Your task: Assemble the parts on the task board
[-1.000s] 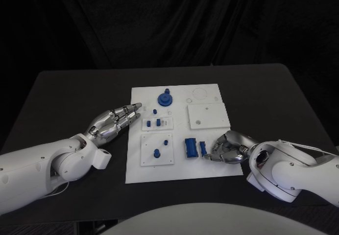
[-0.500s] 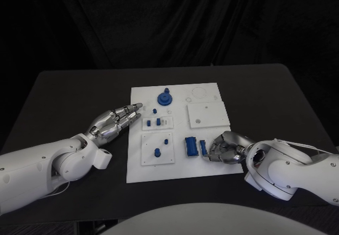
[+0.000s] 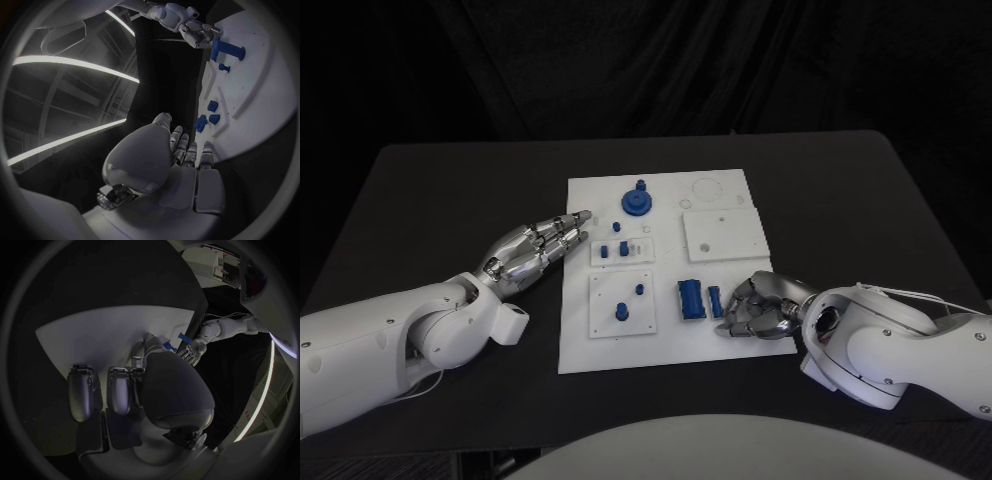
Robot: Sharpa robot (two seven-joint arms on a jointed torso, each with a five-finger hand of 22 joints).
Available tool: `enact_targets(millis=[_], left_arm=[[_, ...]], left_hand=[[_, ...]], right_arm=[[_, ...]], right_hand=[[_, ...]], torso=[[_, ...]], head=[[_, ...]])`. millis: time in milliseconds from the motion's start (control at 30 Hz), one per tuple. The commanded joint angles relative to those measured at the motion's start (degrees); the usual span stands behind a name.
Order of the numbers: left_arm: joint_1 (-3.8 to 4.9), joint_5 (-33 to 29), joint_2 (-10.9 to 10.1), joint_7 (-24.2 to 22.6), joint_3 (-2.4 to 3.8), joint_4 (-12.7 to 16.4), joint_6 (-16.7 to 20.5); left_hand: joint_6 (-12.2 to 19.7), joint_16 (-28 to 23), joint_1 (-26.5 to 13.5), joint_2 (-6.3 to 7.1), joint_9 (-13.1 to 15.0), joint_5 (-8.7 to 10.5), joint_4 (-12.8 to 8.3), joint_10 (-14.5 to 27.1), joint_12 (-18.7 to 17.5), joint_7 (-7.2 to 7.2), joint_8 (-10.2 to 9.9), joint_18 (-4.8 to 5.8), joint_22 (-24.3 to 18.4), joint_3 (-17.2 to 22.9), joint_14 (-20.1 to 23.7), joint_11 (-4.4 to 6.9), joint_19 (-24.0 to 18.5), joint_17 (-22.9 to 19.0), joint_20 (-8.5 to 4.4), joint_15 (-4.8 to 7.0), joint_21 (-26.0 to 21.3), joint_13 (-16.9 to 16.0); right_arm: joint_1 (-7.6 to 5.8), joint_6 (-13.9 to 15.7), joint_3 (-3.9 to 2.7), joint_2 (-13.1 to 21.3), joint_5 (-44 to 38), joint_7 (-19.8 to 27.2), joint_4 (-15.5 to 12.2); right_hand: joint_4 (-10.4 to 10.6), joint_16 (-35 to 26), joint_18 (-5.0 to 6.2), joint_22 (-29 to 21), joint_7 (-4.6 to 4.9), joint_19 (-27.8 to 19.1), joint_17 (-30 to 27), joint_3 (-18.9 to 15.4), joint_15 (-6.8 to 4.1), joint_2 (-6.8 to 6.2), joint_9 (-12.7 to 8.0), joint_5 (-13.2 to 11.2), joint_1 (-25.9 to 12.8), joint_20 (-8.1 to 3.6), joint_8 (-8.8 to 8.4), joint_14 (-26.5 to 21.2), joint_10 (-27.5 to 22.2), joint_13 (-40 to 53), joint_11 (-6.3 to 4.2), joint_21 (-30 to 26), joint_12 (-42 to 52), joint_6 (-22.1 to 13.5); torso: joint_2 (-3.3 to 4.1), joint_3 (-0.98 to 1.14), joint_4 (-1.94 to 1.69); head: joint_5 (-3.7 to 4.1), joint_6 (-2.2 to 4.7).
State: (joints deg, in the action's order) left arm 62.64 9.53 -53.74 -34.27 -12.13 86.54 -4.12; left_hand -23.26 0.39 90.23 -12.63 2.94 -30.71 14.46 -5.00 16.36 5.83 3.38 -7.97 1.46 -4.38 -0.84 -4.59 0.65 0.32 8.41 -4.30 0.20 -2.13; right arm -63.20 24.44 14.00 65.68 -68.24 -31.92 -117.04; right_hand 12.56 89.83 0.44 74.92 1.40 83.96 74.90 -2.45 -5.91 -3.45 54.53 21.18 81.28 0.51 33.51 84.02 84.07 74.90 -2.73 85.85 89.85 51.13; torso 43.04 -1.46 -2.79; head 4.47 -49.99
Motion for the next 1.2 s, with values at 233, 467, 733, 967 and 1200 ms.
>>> enact_targets(millis=[233, 467, 733, 967, 1200], left_arm=[[-0.17, 0.01, -0.47, -2.34, 0.04, 0.92, 0.83], [-0.17, 0.01, -1.69, -3.67, 0.05, 2.62, 3.41], [-0.12, 0.01, -2.25, -6.76, 0.06, 4.19, 6.88], [-0.11, 0.01, -1.32, -10.39, 0.06, 3.87, 10.17], [-0.13, 0.0, 0.25, -11.65, 0.06, 2.71, 10.95]], left_hand=[[-0.43, 0.09, 0.72, 0.24, 0.1, -0.83, -0.18, -0.17, 0.38, -0.01, 0.43, -0.24, 0.02, 0.72, -0.04, -0.48, 0.05, 0.03, 0.16, -0.1, 0.35, -0.11], [-1.11, 0.0, 0.78, 0.82, 0.19, -1.25, -0.34, -0.41, 0.75, 0.05, 0.66, -0.25, -0.06, 0.97, 0.14, -0.47, 0.02, -0.04, -0.1, 0.17, 0.32, -0.16], [-0.31, -0.39, -0.38, 1.79, -0.01, -0.79, 1.61, 1.04, -1.65, -1.45, 0.47, -0.32, -0.6, 1.13, 0.84, 1.86, -0.27, -0.32, -2.58, 2.75, 0.1, 0.15], [9.32, -0.39, -4.58, 1.61, -1.27, 0.78, 2.42, 4.73, -8.8, -7.91, -1.75, -1.59, -1.2, -1.58, 0.84, 9.14, -0.55, -0.32, -4.93, 6.36, -0.1, 0.98], [15.54, -0.39, -9.89, 0.2, -1.84, 7.24, 2.25, 5.18, -13.53, -18.71, -2.3, -1.02, -1.46, -8.11, 0.84, 15.83, -0.65, -0.32, -6.9, 7.76, -0.2, 1.61]], right_arm=[[0.16, 5.87, 0.22, 1.99, -1.92, 5.34, -1.51], [-1.4, 20.71, 0.19, 3.43, 1.61, 19.37, -0.54], [-2.46, 28.01, 0.2, 2.37, 10.69, 38.01, 3.72], [-2.44, 28.54, 0.22, 0.67, 18.97, 50.02, 7.84], [-1.19, 26.67, 0.24, -0.06, 24.92, 56.73, 10.38]], right_hand=[[4.41, 0.17, 0.61, 13.68, 0.16, 3.89, 15.1, -2.76, 0.75, -5.34, 1.62, -11.33, -4.79, 0.83, 3.96, 5.98, 5.93, 15.1, 0.61, 0.53, 0.15, 0.03], [4.23, 0.15, 3.13, 10.09, -0.03, -2.14, 15.06, -0.56, 0.7, -1.47, -0.48, -1.33, -8.38, 0.55, 3.03, 5.96, 5.93, 15.1, -0.14, -9.08, 0.15, -0.01], [3.9, -39.59, 8.78, -8.8, 5.3, -32.3, -29.39, 3.01, 7.11, 0.02, -9.74, 8.53, -1.73, 5.99, -2.65, -29.28, -37.57, -13.03, 6.43, -54.74, -41.32, -7.37], [4.47, -69.74, 4.14, -30.02, 6.39, -52.31, -52.02, 1.77, 17.75, -2.84, -22.4, 9.84, -1.92, 14.98, -12.66, -55.18, -62.01, -35.38, 15.95, -82.18, -65.37, -22.53], [4.62, -85.41, 2.85, -63.64, 1.0, -79.62, -67.55, -8.49, 15.54, -12.61, -30.96, 8.63, -3.76, 16.4, -18.95, -79.35, -78.22, -50.74, 12.1, -84.84, -76.82, -32.32]], torso=[[-0.02, 0.01, 0.01], [-0.15, 0.02, 0.12], [-0.85, 0.19, 0.25], [-2.97, 0.76, 1.01], [-4.7, 1.61, 1.06]], head=[[-0.29, -0.01], [-0.84, -0.01], [-2.24, -0.01], [-3.19, -0.01], [-3.62, -0.01]])
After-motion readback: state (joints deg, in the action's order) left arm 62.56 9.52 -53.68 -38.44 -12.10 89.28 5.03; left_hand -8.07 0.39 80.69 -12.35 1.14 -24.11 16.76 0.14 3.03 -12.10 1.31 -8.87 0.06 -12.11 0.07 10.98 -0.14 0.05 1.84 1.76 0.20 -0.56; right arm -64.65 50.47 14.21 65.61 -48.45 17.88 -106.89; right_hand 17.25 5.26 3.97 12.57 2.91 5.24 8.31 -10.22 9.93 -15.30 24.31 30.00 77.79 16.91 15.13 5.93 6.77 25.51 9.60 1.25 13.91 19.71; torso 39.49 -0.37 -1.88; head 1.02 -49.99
